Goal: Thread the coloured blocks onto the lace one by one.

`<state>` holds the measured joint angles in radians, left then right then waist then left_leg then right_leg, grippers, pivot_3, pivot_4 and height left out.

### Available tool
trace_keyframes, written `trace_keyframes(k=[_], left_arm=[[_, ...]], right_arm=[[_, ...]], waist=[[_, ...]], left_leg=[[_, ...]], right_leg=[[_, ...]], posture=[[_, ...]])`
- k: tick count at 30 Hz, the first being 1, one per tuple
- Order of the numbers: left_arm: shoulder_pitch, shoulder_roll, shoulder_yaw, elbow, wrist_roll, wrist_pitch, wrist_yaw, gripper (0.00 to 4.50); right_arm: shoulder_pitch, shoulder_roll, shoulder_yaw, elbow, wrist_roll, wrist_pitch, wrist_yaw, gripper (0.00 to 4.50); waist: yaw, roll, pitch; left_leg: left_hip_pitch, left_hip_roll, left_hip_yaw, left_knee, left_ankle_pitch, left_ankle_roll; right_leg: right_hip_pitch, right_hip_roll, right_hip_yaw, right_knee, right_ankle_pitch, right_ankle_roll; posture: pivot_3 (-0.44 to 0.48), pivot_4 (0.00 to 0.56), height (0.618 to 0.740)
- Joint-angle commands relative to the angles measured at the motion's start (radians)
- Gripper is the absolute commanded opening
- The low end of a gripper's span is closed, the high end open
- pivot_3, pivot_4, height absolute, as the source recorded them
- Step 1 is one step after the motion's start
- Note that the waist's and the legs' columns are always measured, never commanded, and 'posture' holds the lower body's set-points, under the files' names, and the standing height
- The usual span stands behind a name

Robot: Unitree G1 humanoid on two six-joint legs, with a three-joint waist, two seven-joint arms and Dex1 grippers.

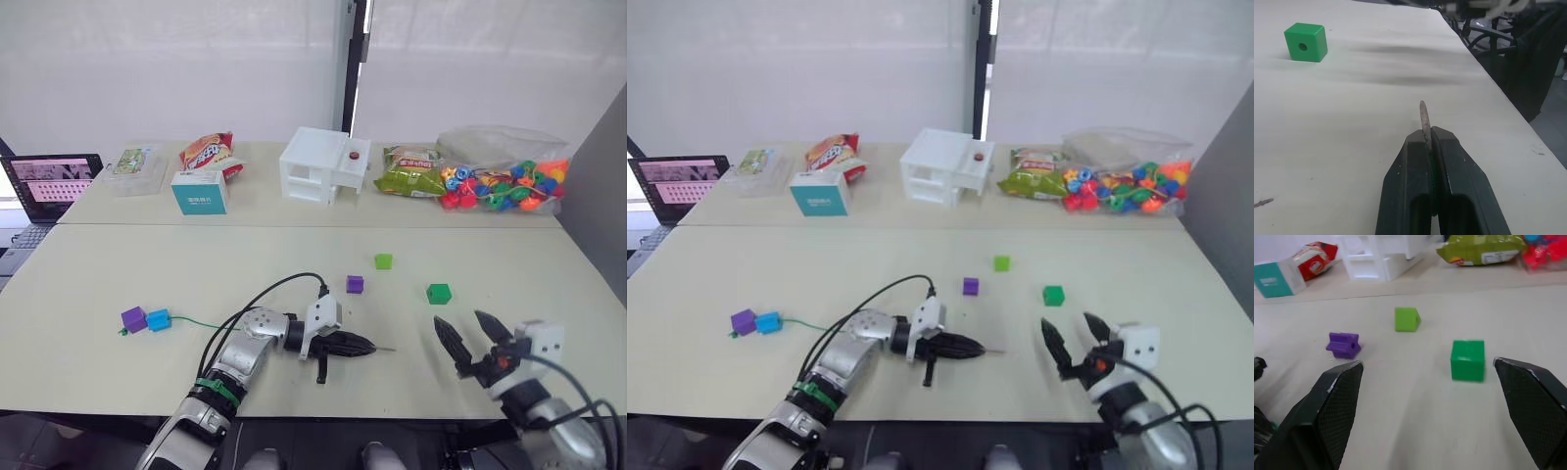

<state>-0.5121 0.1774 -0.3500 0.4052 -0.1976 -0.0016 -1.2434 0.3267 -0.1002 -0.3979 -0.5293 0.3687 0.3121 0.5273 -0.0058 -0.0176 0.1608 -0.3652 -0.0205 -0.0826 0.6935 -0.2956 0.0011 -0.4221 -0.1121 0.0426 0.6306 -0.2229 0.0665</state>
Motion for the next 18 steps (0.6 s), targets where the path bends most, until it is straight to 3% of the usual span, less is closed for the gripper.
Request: trace_keyframes(k=[1,8,18], left_arm=[[-0.006,-0.008,0.010,-0.017,-0.008,-0.003,0.004,0.00],[0.020,0.009,0.016,-0.056,-0.009,0.014,0.025,0.00],[0.044,0.032,0.025,-0.102,-0.003,0.031,0.067,0.00]], right_arm=[[0.045,0.024,0.034,0.030,-0.078,-0.155,-0.052,4.49],[-0.006,-0.011,0.081,0.140,-0.165,-0.262,-0.122,4.49],[-0.242,-0.105,0.122,0.342,-0.165,-0.142,-0.197,4.49]], waist=[[0.005,0.001,0.000],[0.011,0.002,0.000],[-0.009,0.002,0.000]], left_leg=[[0.000,0.000,0.000,-0.001,0.000,0.000],[0.004,0.002,-0.002,-0.006,0.001,-0.001],[0.007,0.002,0.000,-0.008,0.001,-0.001]], right_leg=[[0.000,0.000,0.000,0.000,0.000,0.000],[0.001,0.002,0.000,0.001,-0.002,-0.003],[0.002,0.002,0.002,0.000,-0.001,-0.003]], posture=[[0.000,0.150,0.740],[0.000,0.150,0.740],[0.000,0.150,0.740]])
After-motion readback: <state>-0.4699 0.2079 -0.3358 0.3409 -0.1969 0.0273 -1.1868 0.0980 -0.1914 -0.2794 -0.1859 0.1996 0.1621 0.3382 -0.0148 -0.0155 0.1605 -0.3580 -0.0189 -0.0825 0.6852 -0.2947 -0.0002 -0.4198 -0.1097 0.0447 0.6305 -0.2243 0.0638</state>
